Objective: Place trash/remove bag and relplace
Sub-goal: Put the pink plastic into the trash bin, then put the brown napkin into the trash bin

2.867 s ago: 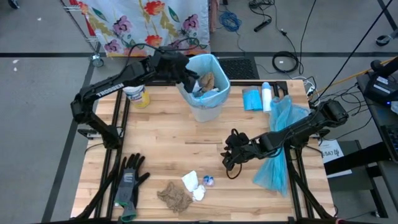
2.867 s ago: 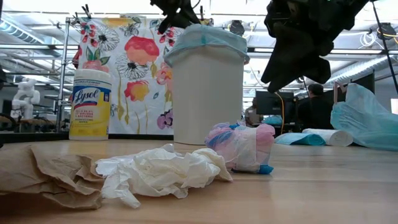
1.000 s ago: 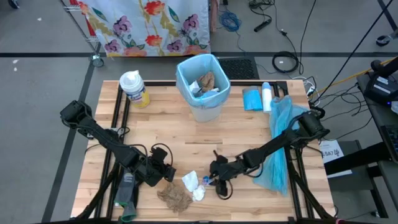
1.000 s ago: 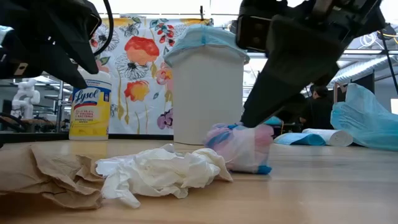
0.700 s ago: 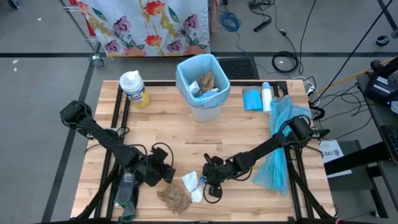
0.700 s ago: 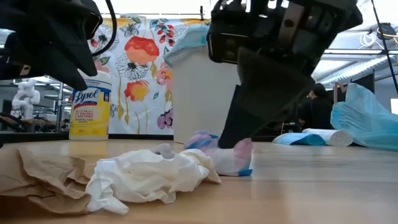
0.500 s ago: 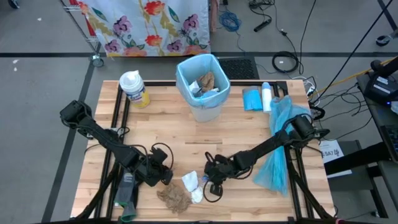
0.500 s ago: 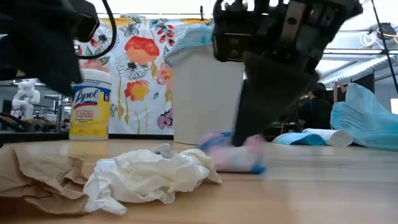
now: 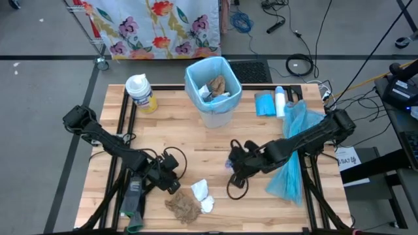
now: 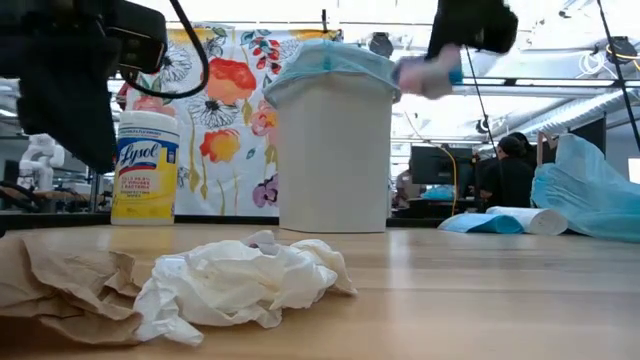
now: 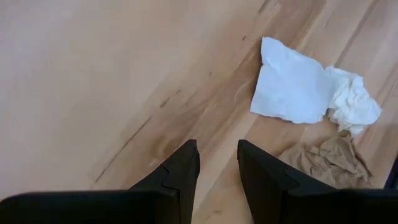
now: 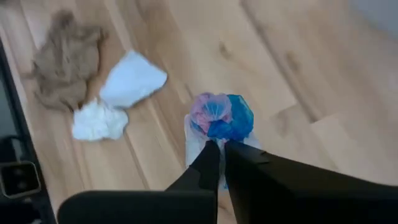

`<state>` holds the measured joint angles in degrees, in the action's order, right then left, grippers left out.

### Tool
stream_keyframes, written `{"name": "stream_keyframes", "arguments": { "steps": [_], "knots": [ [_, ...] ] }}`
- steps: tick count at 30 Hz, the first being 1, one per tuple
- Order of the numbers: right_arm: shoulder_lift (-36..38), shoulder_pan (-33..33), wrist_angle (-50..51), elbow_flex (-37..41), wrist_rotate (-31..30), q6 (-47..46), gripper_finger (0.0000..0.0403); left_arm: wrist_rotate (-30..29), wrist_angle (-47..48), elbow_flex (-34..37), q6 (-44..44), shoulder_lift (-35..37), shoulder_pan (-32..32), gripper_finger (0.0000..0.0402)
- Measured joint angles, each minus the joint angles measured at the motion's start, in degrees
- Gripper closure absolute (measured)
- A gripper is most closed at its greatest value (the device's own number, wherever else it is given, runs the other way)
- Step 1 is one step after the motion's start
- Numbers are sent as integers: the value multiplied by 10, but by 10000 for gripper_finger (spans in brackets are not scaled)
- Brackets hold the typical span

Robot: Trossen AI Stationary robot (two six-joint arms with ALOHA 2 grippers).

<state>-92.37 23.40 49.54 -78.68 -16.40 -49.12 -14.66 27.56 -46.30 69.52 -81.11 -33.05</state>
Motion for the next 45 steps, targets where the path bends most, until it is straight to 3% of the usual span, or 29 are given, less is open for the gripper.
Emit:
{"name": "stream_keyframes", "arguments": {
  "steps": [9,18,27,30,37,45],
  "knots": [
    [26,-38,75,-129,-98,62,403,15,-18,0,-30,0,24,286],
    [27,-186,72,-253,-137,227,403,18,-62,0,-44,0,31,286],
    [21,-313,-57,-274,-135,383,384,22,-78,0,-60,0,62,286],
    [7,-344,-78,-274,-128,389,368,27,-79,0,-66,0,65,286],
    [-30,-398,-92,-273,-29,376,288,27,-93,0,-70,0,65,286],
    [1,-400,37,-273,-26,363,224,27,-91,0,-76,0,64,286]
  ]
}}
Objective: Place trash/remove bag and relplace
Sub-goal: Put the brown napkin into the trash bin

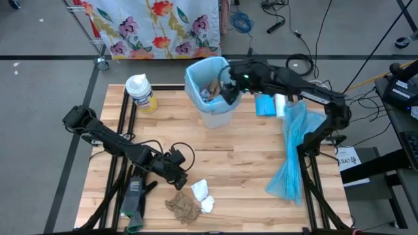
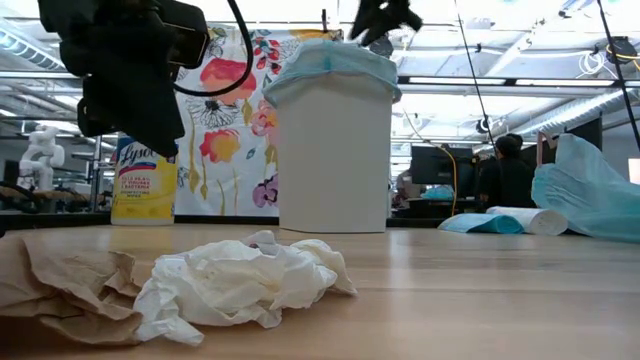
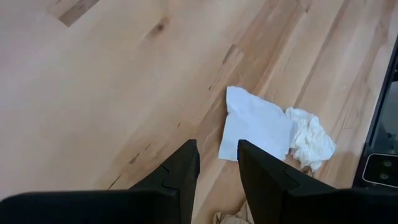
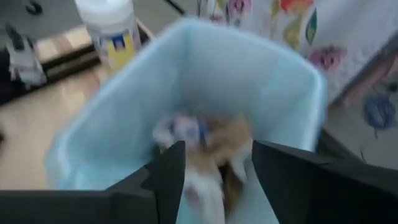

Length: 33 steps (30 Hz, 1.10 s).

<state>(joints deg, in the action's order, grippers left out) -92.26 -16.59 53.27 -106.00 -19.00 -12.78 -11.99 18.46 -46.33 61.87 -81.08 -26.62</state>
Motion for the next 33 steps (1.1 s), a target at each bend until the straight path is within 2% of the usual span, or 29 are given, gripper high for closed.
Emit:
{"name": "stream_keyframes", "arguments": {
  "steps": [4,7,13,19,24,29,33],
  "knots": [
    [47,23,113,0,20,-41,221,17,1,0,-15,0,-3,286],
    [78,69,169,0,23,-71,225,37,0,0,-28,0,-5,286],
    [121,211,228,29,-59,-148,241,66,-3,0,-95,0,-22,286],
    [141,353,225,153,-111,-310,247,88,-3,0,-149,0,-63,286],
    [136,444,123,305,-112,-454,248,79,2,0,-205,0,-103,288],
    [136,511,-83,455,-111,-567,248,68,0,-20,-273,-14,-137,311],
    [136,546,-233,547,-112,-642,248,78,-2,-53,-354,-47,-151,328]
  ]
}}
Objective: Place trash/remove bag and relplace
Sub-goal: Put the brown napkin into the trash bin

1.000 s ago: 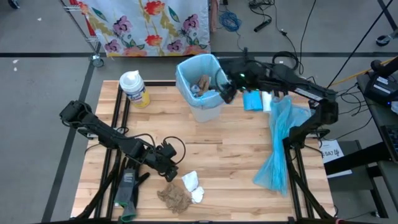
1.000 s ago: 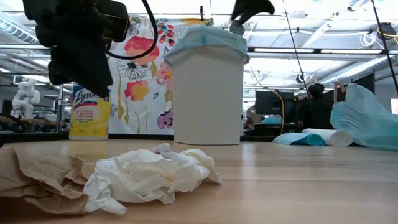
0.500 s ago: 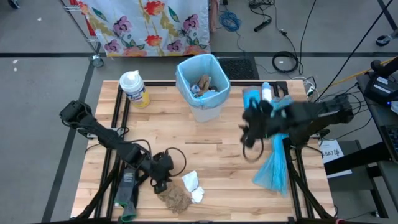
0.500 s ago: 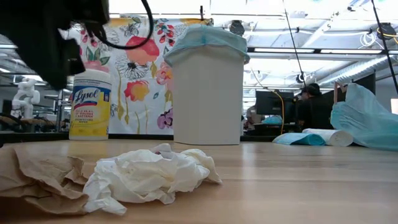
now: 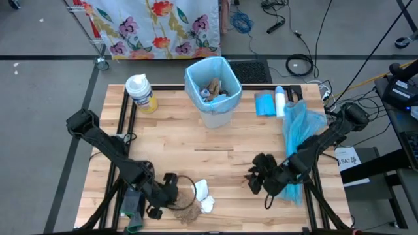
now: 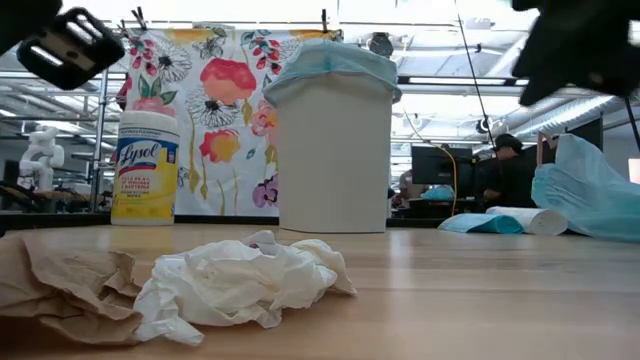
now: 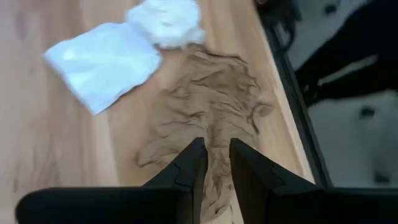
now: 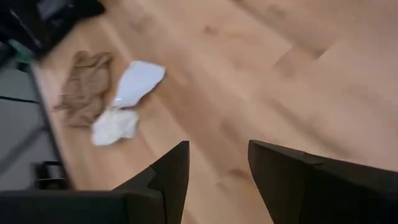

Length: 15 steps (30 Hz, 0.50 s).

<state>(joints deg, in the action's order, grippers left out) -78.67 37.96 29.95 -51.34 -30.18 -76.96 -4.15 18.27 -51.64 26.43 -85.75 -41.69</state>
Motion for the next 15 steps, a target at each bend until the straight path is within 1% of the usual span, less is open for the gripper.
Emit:
{"name": "stream_keyframes", "arguments": {
  "steps": [2,4,11,15],
  "knots": [
    [0,12,-51,32,0,-31,248,4,5,-10,-38,-19,-1,331],
    [0,22,-79,50,0,-54,248,6,1,-22,-60,-40,-1,332],
    [0,32,-107,55,-21,-66,248,17,5,-40,-58,-98,19,327],
    [0,34,-124,55,-33,-65,248,59,23,-41,-54,-111,41,301]
  ]
}}
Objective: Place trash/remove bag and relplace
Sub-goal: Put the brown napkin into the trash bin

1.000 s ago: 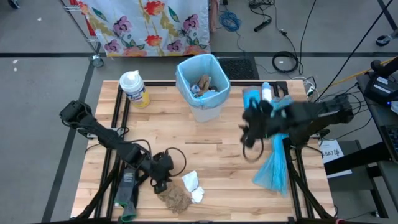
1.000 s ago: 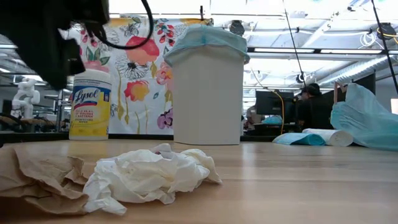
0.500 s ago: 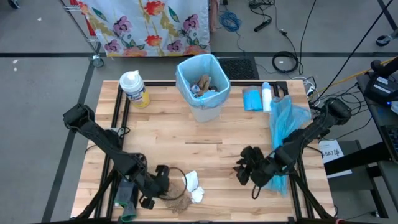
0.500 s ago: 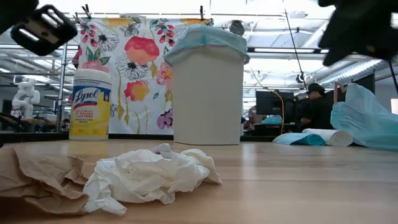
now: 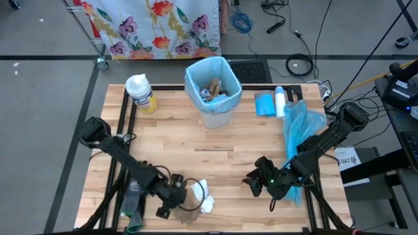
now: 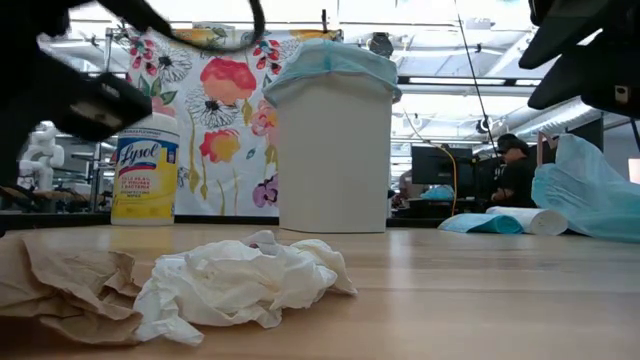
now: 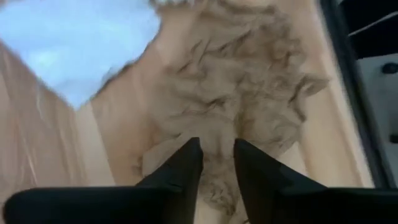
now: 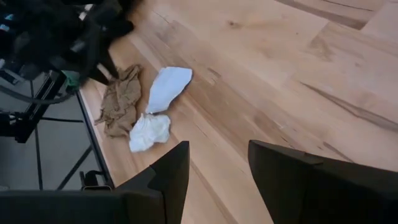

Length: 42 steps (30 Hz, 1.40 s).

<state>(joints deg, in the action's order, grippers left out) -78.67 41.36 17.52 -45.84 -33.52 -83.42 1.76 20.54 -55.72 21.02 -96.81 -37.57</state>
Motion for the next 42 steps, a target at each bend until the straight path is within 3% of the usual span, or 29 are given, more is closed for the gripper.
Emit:
{"name": "stream_keyframes", "arguments": {
  "steps": [10,17,21,28,34,42],
  "knots": [
    [0,0,-2,0,0,0,248,15,-10,0,21,-27,27,175],
    [0,0,2,0,-20,1,248,12,-31,-2,33,-62,15,156],
    [0,-1,7,0,-26,1,248,3,-27,-3,95,-78,15,199],
    [0,-1,18,0,-28,1,248,8,-21,-1,104,-70,21,383],
    [0,-1,39,0,-23,-2,248,34,38,3,104,-23,28,397],
    [-6,-12,87,0,6,-2,248,38,182,2,172,115,55,399]
  ]
}}
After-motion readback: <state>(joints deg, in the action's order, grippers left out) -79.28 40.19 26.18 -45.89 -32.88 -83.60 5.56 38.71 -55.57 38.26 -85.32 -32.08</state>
